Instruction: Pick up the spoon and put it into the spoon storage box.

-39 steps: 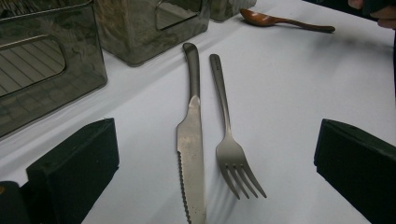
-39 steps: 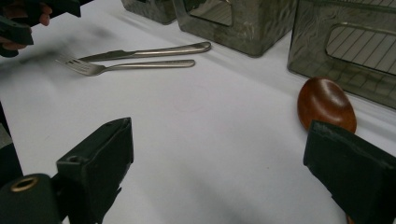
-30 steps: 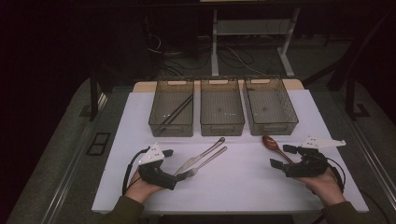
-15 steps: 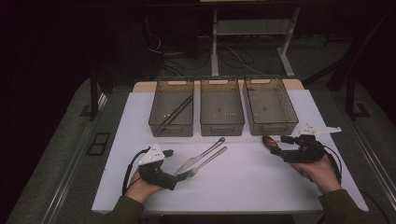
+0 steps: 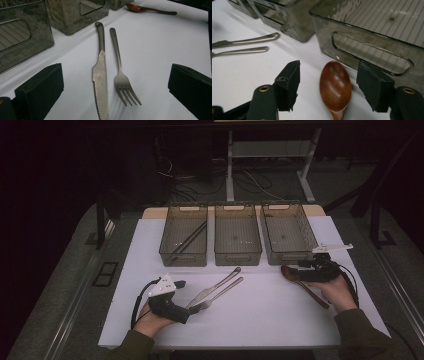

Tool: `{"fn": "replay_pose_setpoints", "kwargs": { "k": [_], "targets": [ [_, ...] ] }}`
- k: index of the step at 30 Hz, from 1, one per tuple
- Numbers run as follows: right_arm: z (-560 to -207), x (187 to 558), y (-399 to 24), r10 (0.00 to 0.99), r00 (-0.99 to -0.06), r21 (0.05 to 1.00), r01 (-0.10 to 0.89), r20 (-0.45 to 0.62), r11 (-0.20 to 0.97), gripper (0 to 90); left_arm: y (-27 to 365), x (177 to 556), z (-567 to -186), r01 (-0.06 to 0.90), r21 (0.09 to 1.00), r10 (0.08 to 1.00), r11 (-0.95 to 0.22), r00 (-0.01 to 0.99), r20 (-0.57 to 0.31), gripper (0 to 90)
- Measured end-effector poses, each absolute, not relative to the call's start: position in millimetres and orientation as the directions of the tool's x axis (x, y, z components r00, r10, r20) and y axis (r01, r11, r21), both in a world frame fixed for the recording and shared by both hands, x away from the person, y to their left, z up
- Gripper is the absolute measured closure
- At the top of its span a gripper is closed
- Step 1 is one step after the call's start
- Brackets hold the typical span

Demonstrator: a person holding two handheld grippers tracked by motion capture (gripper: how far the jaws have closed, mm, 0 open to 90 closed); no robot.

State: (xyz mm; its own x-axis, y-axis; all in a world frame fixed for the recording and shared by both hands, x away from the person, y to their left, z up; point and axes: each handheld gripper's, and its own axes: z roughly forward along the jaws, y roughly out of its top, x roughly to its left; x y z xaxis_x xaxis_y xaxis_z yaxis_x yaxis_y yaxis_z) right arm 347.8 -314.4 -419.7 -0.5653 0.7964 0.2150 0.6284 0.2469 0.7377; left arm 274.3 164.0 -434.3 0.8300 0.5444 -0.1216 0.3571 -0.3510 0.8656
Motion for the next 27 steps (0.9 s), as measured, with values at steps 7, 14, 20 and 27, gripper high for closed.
{"fn": "replay_pose_setpoints", "kwargs": {
  "k": [7, 14, 20, 27],
  "targets": [
    [-430.2, 357.9, -316.0, 0.811, -0.543, 0.706, 0.662, 0.217, 0.254, 41.6, 163.8, 274.8, -434.5, 0.356, 0.865, 0.541, -0.353, 0.832, -0.121, 0.0],
    [-439.7, 360.6, -314.2, 0.819, -0.536, 0.673, 0.685, 0.207, 0.278, 47.7, 164.1, 274.0, -434.6, 0.353, 0.866, 0.541, -0.355, 0.833, -0.118, 0.0],
    [-443.7, 361.2, -312.1, 0.818, -0.540, 0.658, 0.692, 0.198, 0.297, 49.1, 164.1, 274.0, -434.6, 0.353, 0.866, 0.542, -0.355, 0.832, -0.117, 0.0],
    [-445.8, 361.4, -310.8, 0.814, -0.547, 0.655, 0.690, 0.195, 0.307, 50.2, 165.4, 273.7, -433.8, 0.354, 0.866, 0.548, -0.351, 0.828, -0.117, 0.0]
  ]
}}
